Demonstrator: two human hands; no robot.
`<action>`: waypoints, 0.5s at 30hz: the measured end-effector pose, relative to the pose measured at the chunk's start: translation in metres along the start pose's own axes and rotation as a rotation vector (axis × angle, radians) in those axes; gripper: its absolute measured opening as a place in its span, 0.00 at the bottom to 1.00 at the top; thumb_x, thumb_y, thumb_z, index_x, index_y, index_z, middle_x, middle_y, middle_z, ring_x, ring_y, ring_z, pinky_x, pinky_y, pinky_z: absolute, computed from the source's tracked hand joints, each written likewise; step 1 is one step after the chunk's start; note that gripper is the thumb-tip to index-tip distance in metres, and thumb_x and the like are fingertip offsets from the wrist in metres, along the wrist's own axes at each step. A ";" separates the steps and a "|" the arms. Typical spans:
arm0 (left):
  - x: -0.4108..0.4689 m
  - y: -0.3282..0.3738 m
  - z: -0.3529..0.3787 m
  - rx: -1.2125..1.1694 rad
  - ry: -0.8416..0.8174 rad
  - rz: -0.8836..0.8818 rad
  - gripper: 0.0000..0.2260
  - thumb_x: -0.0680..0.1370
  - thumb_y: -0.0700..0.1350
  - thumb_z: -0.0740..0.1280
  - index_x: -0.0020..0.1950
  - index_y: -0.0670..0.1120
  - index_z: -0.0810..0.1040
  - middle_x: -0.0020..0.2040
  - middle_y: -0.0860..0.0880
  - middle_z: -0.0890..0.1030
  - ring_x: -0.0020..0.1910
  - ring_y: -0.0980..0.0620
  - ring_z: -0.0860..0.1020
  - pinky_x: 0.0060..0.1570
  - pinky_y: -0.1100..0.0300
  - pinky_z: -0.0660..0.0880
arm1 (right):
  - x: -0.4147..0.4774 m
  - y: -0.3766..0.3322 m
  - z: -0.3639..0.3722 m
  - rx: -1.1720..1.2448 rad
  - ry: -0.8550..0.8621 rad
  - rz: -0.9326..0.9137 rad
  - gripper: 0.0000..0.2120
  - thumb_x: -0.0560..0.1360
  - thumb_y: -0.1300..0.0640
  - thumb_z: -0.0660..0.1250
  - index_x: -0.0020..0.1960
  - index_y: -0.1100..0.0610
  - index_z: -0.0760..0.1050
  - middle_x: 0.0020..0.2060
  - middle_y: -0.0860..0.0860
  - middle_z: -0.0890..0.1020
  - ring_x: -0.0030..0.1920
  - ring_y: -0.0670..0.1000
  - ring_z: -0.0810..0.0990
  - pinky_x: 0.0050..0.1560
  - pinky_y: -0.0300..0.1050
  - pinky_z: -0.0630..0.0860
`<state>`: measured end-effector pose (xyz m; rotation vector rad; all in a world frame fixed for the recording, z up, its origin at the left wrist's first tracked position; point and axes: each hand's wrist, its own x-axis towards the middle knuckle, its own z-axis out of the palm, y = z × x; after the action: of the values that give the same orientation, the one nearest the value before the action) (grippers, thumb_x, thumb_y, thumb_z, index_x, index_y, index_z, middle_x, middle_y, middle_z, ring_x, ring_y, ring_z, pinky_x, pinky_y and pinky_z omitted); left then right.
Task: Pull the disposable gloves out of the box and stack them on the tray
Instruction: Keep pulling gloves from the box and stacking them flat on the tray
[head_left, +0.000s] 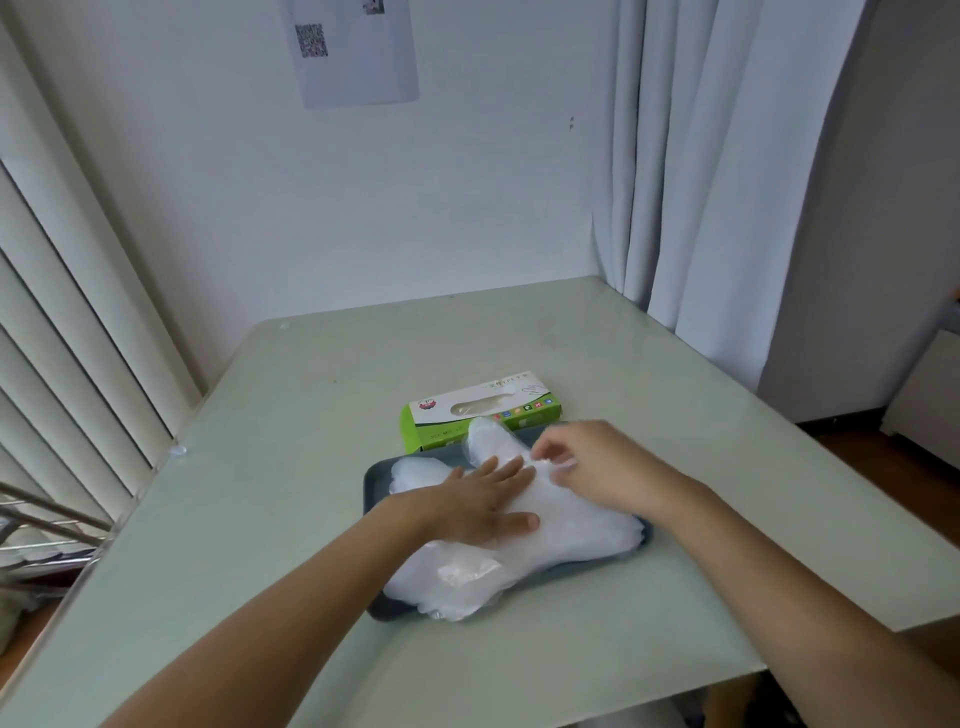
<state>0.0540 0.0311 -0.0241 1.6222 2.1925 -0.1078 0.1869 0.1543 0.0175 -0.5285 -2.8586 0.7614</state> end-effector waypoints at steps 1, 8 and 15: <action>-0.001 -0.001 0.000 -0.008 0.006 0.014 0.32 0.81 0.60 0.53 0.79 0.53 0.41 0.79 0.53 0.42 0.78 0.50 0.41 0.74 0.45 0.42 | 0.001 -0.001 0.008 -0.071 -0.161 -0.009 0.20 0.75 0.61 0.64 0.66 0.49 0.73 0.56 0.48 0.80 0.56 0.49 0.78 0.52 0.39 0.72; -0.029 -0.029 -0.003 0.112 -0.047 0.064 0.41 0.79 0.51 0.65 0.78 0.51 0.36 0.79 0.51 0.37 0.78 0.51 0.39 0.75 0.45 0.42 | 0.004 0.015 0.005 -0.254 -0.523 0.049 0.42 0.72 0.49 0.73 0.77 0.43 0.51 0.76 0.38 0.52 0.75 0.47 0.57 0.71 0.42 0.60; -0.057 -0.065 -0.008 0.061 -0.220 -0.067 0.56 0.66 0.67 0.72 0.75 0.61 0.31 0.77 0.58 0.32 0.76 0.50 0.33 0.76 0.45 0.41 | 0.017 0.019 -0.004 -0.372 -0.596 0.020 0.47 0.66 0.50 0.78 0.76 0.41 0.53 0.75 0.38 0.56 0.74 0.47 0.60 0.71 0.44 0.62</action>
<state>0.0051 -0.0380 -0.0071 1.4903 2.0926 -0.3583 0.1775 0.1779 0.0114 -0.4227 -3.5903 0.4377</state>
